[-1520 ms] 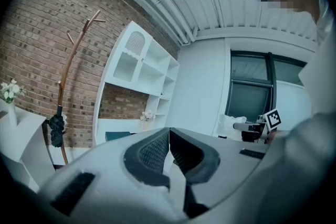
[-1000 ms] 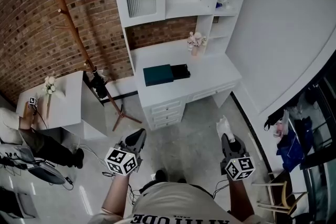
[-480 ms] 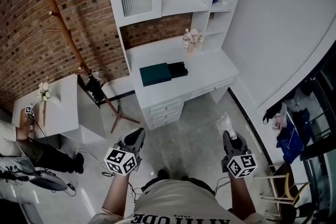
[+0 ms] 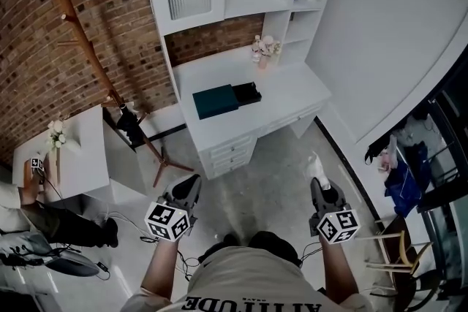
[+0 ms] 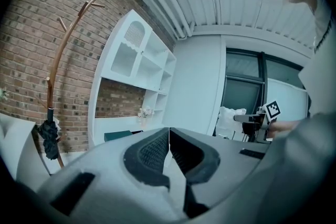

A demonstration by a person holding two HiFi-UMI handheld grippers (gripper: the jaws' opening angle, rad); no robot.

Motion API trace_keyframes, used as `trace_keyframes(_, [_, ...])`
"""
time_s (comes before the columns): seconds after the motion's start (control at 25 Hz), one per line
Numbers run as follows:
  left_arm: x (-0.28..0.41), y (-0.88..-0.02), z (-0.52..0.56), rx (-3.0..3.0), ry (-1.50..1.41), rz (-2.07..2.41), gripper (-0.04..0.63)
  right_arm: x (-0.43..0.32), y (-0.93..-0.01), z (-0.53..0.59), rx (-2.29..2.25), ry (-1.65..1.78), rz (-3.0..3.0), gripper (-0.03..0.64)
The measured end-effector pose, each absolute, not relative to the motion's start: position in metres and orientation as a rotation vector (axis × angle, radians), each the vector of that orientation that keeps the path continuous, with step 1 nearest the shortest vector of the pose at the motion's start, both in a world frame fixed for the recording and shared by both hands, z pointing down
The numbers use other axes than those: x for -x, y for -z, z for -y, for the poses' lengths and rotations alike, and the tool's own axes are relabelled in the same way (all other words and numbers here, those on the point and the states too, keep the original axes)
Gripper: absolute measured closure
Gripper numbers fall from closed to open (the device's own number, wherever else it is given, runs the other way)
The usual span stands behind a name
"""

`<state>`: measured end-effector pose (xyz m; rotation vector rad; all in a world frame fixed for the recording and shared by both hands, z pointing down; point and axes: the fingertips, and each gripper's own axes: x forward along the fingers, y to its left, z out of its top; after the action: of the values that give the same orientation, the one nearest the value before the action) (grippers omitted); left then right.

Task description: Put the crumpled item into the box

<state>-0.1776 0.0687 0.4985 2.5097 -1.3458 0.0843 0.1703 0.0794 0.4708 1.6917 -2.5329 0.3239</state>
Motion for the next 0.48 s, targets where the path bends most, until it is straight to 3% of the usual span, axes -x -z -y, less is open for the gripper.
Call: trace_keyframes(0.48, [0.19, -0.51, -0.047, -2.468, -0.072, 1.37, 0.569, -0.159, -0.477, -0.053, -1.671, -0.34, 2.521, 0.543])
